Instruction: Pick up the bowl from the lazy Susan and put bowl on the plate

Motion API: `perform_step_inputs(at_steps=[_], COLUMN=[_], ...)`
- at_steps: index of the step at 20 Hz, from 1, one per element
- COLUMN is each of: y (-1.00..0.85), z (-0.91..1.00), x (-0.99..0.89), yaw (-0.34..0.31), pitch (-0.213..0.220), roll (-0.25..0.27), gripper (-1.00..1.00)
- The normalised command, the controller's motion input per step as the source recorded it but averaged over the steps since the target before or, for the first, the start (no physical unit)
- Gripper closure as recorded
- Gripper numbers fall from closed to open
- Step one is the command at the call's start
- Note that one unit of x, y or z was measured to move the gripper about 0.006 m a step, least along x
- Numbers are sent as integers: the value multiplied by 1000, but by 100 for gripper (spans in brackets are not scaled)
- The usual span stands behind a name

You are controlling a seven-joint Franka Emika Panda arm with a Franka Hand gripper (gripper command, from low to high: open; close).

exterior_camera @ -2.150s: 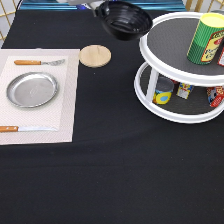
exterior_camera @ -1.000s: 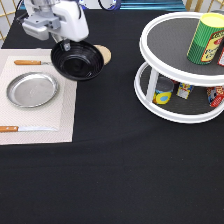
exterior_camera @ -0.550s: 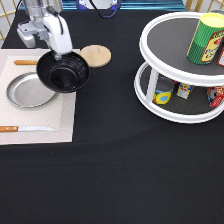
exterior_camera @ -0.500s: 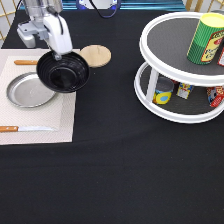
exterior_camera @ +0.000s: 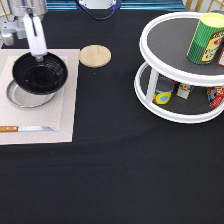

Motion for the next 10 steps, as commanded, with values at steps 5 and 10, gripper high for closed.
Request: perform_step_inputs(at_steps=[5, 10], y=[-403, -110], z=[-238, -93], x=[-746, -821], yaw=[-97, -53], pitch=[-93, -72], roll=[-49, -78], gripper=[100, 100])
